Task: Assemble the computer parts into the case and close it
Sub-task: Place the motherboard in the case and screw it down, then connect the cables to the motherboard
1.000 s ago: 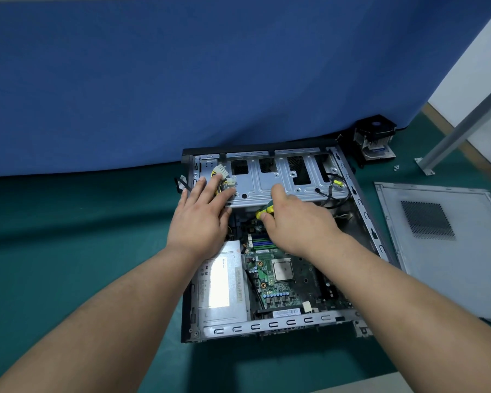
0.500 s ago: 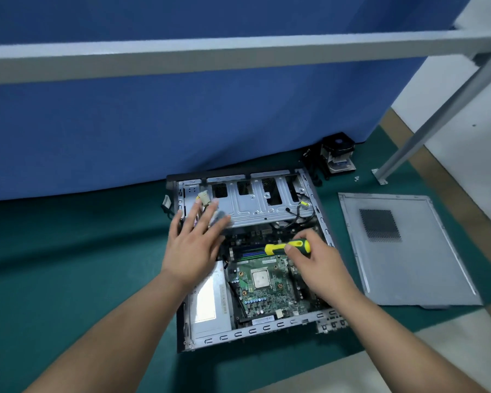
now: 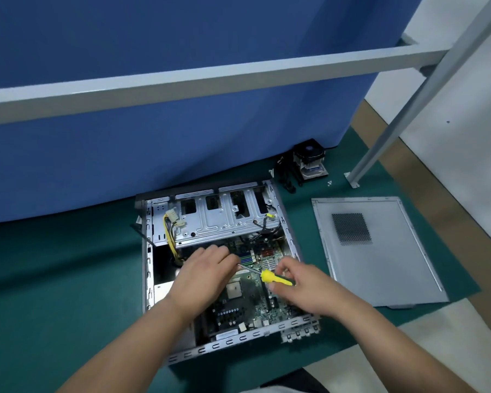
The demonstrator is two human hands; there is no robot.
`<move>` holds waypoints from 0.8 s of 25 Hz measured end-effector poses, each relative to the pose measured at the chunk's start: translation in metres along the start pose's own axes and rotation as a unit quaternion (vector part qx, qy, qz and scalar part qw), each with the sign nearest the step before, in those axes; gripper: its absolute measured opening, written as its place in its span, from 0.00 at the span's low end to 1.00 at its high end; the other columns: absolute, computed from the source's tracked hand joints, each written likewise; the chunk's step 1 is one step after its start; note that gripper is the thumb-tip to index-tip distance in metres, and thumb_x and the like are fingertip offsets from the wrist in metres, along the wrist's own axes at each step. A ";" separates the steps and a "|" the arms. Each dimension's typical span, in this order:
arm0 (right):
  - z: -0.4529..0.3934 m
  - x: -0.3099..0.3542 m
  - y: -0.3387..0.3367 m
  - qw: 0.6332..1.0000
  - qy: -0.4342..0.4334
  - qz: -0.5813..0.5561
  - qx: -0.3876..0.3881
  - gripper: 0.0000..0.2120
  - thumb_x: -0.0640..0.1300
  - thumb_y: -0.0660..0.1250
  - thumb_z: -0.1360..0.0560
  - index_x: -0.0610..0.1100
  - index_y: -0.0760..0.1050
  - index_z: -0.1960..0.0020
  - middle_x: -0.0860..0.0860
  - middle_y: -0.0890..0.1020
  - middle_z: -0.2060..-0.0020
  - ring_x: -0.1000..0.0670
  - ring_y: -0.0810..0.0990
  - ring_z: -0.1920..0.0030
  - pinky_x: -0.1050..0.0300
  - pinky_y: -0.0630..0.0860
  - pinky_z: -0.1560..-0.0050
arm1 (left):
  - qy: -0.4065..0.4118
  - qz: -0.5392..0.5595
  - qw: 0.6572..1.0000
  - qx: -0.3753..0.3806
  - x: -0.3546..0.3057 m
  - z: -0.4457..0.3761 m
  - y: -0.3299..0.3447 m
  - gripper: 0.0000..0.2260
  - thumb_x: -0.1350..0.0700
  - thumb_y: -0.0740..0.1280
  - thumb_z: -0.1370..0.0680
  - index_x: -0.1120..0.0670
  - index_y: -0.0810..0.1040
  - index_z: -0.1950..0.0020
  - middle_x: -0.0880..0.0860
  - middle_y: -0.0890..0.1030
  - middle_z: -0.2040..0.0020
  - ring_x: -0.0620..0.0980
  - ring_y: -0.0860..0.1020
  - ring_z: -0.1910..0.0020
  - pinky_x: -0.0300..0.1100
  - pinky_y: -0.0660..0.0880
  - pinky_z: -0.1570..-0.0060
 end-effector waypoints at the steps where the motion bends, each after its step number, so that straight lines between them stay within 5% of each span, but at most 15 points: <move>1: -0.003 0.004 -0.002 0.999 -0.022 0.025 0.006 0.13 0.64 0.64 0.22 0.56 0.68 0.48 0.53 0.81 0.59 0.56 0.79 0.64 0.54 0.74 0.63 | 0.010 -0.012 1.000 -0.017 -0.005 -0.012 -0.004 0.15 0.46 0.56 0.16 0.49 0.80 0.46 0.47 0.78 0.55 0.52 0.76 0.56 0.46 0.71 0.59; 5: -0.015 0.004 -0.022 0.996 -0.060 -0.050 -0.031 0.13 0.61 0.60 0.18 0.52 0.72 0.48 0.50 0.81 0.62 0.50 0.80 0.64 0.51 0.76 0.60 | -0.110 0.051 0.993 -0.006 0.011 -0.048 0.000 0.17 0.43 0.59 0.15 0.42 0.72 0.27 0.48 0.77 0.30 0.52 0.75 0.34 0.52 0.75 0.40; 9: -0.034 -0.049 -0.073 0.974 0.000 -0.173 -0.149 0.12 0.59 0.61 0.18 0.53 0.74 0.53 0.49 0.80 0.64 0.46 0.79 0.63 0.51 0.74 0.61 | -0.277 0.064 0.955 0.080 0.054 -0.037 0.033 0.26 0.41 0.57 0.16 0.37 0.56 0.18 0.44 0.62 0.19 0.49 0.62 0.20 0.53 0.60 0.24; 13: -0.076 -0.112 -0.070 0.963 0.141 -0.160 -0.163 0.12 0.49 0.61 0.18 0.42 0.72 0.54 0.46 0.78 0.60 0.46 0.76 0.61 0.53 0.72 0.61 | -0.300 0.052 0.940 0.154 0.058 -0.024 0.060 0.26 0.37 0.49 0.16 0.33 0.47 0.18 0.41 0.43 0.16 0.46 0.38 0.18 0.47 0.39 0.21; 17: -0.107 -0.149 -0.044 0.961 0.241 -0.081 -0.111 0.07 0.47 0.63 0.19 0.45 0.71 0.53 0.45 0.80 0.50 0.47 0.79 0.57 0.62 0.70 0.73 | -0.300 0.026 0.939 0.164 0.055 -0.021 0.062 0.26 0.36 0.47 0.16 0.29 0.37 0.21 0.38 0.34 0.19 0.44 0.31 0.20 0.42 0.29 0.25; 20: -0.117 -0.157 -0.031 0.956 0.276 -0.021 -0.097 0.09 0.45 0.64 0.20 0.43 0.71 0.43 0.44 0.79 0.45 0.42 0.80 0.49 0.51 0.82 0.60 | -0.294 0.042 0.938 0.175 0.060 -0.021 0.064 0.27 0.38 0.49 0.15 0.27 0.33 0.23 0.36 0.31 0.20 0.42 0.28 0.22 0.39 0.25 0.28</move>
Point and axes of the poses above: each hand's wrist, its own z-axis away from the middle knuckle, its own y-axis out of the palm, x = y × z, the point moved 6 cm from there along -z, towards the middle knuckle
